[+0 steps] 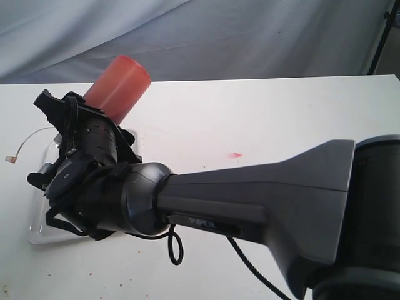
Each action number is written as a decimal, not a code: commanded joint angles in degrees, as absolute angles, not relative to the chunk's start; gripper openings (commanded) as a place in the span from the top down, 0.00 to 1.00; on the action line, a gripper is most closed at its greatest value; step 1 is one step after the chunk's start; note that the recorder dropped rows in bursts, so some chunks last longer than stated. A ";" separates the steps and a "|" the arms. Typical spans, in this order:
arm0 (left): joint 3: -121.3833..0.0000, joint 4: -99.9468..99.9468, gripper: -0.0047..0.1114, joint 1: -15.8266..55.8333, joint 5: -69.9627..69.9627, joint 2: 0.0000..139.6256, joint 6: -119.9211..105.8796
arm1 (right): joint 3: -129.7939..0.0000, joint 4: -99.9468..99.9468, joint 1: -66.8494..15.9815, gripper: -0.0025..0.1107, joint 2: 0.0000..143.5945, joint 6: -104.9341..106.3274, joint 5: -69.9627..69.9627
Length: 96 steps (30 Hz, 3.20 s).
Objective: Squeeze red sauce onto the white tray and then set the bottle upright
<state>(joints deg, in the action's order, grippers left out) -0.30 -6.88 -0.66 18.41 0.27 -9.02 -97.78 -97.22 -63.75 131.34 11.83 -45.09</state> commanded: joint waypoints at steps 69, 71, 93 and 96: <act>-87.96 -33.52 0.06 -0.67 65.08 88.55 -37.56 | -98.73 -99.95 -69.28 0.98 130.40 21.65 -48.83; -87.96 -33.82 0.06 -0.67 65.52 88.55 -37.40 | -98.73 -99.95 -69.28 0.98 130.40 21.65 -48.83; -82.85 -34.20 0.06 -0.46 64.44 95.07 -38.19 | -98.73 -99.95 -69.18 0.98 130.40 21.65 -48.04; -82.85 -35.92 0.06 -0.46 64.92 97.81 -41.36 | -98.73 -99.95 -68.63 0.98 130.40 21.65 -48.04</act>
<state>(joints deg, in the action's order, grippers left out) -83.29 -33.86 -0.66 65.06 95.53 -38.64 -97.78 -97.22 -69.27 131.34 21.75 -46.92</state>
